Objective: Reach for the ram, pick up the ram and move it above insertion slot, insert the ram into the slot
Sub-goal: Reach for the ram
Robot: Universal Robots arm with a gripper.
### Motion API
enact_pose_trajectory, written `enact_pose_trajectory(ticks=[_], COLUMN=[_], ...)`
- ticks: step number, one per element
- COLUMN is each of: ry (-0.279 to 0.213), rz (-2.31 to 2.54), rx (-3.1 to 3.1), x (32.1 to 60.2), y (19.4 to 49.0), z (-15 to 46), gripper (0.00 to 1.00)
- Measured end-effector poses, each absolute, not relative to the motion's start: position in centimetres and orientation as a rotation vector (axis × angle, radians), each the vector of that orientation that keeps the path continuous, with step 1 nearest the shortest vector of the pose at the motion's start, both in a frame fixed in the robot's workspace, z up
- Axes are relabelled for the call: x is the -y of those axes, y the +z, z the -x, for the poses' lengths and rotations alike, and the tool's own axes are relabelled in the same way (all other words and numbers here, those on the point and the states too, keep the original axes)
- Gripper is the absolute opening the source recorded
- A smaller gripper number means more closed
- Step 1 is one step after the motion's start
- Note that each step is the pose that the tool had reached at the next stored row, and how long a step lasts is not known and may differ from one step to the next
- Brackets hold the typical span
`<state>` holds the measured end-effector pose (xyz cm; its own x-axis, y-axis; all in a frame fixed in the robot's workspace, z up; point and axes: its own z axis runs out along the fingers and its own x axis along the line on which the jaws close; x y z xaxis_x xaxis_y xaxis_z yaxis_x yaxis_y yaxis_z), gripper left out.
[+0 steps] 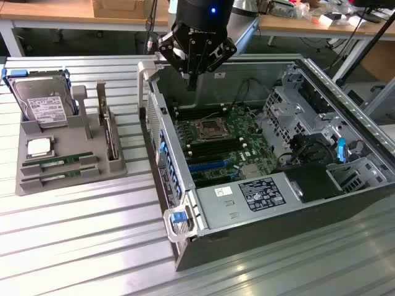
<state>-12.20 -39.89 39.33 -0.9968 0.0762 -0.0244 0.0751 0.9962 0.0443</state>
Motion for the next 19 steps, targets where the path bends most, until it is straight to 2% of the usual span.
enact_pose_trajectory(ticks=[2,19], ry=[0.068,0.068], rz=[-0.118,-0.118], rx=[-3.112,-3.112], x=[39.9,39.9], y=[39.3,39.3], z=[14.1,16.2], gripper=[0.11,0.11])
